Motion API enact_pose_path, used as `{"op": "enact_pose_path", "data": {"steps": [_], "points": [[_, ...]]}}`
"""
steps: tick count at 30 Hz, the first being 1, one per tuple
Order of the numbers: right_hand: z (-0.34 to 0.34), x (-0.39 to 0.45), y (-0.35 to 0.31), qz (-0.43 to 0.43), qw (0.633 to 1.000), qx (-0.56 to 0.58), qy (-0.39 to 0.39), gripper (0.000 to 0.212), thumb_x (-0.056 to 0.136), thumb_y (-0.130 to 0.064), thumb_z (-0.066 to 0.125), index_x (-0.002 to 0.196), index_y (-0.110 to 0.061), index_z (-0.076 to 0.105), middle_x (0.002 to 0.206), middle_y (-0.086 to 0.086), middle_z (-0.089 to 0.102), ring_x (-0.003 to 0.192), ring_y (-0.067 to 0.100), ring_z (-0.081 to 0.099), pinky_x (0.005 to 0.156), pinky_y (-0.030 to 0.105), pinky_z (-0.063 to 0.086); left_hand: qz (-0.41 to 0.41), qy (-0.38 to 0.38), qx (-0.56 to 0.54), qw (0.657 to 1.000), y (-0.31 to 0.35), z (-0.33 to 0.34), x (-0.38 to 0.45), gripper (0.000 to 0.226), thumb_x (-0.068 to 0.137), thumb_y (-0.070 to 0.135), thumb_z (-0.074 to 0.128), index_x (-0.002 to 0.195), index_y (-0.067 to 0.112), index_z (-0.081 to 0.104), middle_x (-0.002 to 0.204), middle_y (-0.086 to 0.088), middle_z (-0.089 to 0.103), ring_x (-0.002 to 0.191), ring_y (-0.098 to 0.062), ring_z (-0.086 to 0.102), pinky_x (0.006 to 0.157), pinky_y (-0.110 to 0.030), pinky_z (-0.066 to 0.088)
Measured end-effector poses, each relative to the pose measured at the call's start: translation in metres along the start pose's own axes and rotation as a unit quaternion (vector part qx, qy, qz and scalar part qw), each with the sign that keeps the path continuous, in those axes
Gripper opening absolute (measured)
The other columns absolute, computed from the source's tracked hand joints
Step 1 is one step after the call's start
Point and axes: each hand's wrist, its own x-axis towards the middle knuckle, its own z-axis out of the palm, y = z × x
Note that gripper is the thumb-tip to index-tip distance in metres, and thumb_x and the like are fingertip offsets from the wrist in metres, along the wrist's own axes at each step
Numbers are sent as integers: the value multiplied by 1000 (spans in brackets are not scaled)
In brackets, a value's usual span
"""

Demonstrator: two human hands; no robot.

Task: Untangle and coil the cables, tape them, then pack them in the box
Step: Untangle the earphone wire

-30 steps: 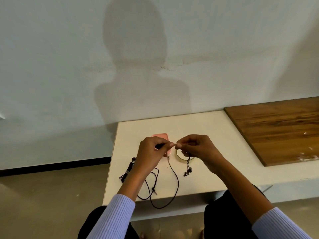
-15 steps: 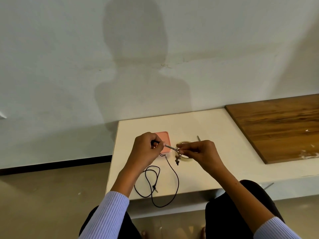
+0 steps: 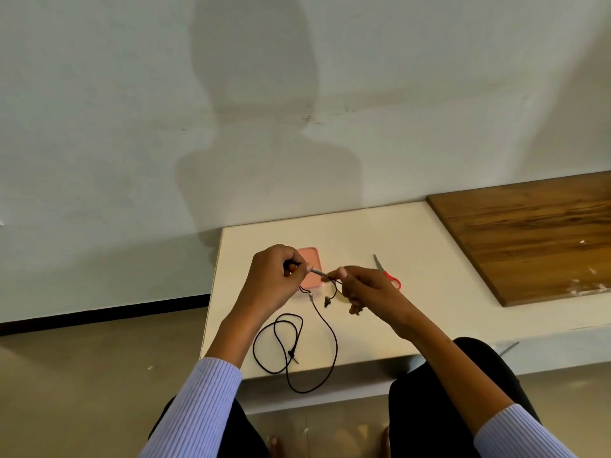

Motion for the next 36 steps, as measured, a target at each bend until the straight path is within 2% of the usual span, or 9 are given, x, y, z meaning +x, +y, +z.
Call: {"op": "enact_pose_path", "data": {"steps": [3, 5, 10, 16, 20, 24, 27, 31, 36], "points": [[-1, 2, 4, -18, 997, -73, -18, 20, 92, -27, 57, 88, -14, 72, 70, 1, 54, 60, 1, 46, 56, 10, 39, -2, 8, 0, 1000, -3, 4, -1, 10, 85, 18, 68, 81, 9, 69, 69, 8, 54, 59, -5, 49, 51, -12, 38], [-2, 4, 9, -13, 995, -102, -8, 27, 94, -26, 52, 86, -7, 70, 79, -4, 60, 69, -2, 53, 66, 10, 41, -12, 22, -7, 1000, -7, 6, -2, 10, 84, 18, 68, 81, 9, 69, 68, 9, 54, 58, -4, 49, 51, -9, 37], [-12, 0, 21, 40, 998, -7, -55, 28, 100, -20, 41, 87, -10, 63, 73, -6, 61, 76, 7, 62, 75, 24, 48, -37, 63, -9, 997, -18, 5, -1, 12, 85, 17, 67, 81, 6, 69, 70, 5, 58, 61, -3, 50, 55, -3, 36], [-23, 2, 28, 86, 993, 79, 15, 20, 89, -14, 62, 103, -3, 70, 81, 8, 66, 72, 12, 64, 66, 26, 57, -68, 86, -18, 994, -32, 8, -1, 12, 86, 17, 66, 79, 8, 68, 67, 4, 58, 63, -5, 51, 54, -2, 35], [-21, 4, 35, 90, 990, 78, 76, 11, 85, -10, 66, 93, -3, 71, 78, 11, 68, 68, 14, 66, 66, 24, 56, -90, 85, -28, 992, -38, 17, -2, 12, 87, 18, 65, 80, 8, 68, 70, 1, 60, 65, -6, 53, 56, -3, 36], [-12, 10, 43, 106, 986, 27, 128, 8, 86, -7, 65, 80, -9, 68, 69, 6, 66, 63, 18, 63, 72, 30, 58, -110, 69, -46, 990, -44, 27, -5, 13, 87, 16, 64, 91, 7, 72, 78, -1, 64, 65, -10, 54, 63, -24, 48], [-5, 15, 51, 118, 978, -6, 172, 6, 87, -10, 65, 85, -6, 69, 70, 5, 66, 62, 16, 64, 72, 28, 59, -109, 59, -36, 992, -49, 30, -9, 18, 88, 14, 63, 102, 7, 72, 93, -9, 71, 70, -14, 57, 64, -20, 45], [-1, 19, 62, 127, 966, -28, 222, 7, 86, -12, 66, 86, -6, 69, 71, 6, 67, 62, 16, 64, 72, 28, 59, -135, 43, -45, 989, -54, 31, -18, 30, 91, 15, 59, 120, 10, 64, 111, -12, 69, 95, -25, 64, 82, -25, 48], [6, 22, 72, 107, 964, -83, 228, 10, 85, -16, 68, 88, -7, 71, 73, 3, 68, 69, 21, 65, 76, 34, 58, -171, 63, -60, 982, -62, 30, -44, 18, 91, 12, 58, 105, 11, 70, 98, -4, 70, 87, -12, 61, 74, -12, 42]]}}
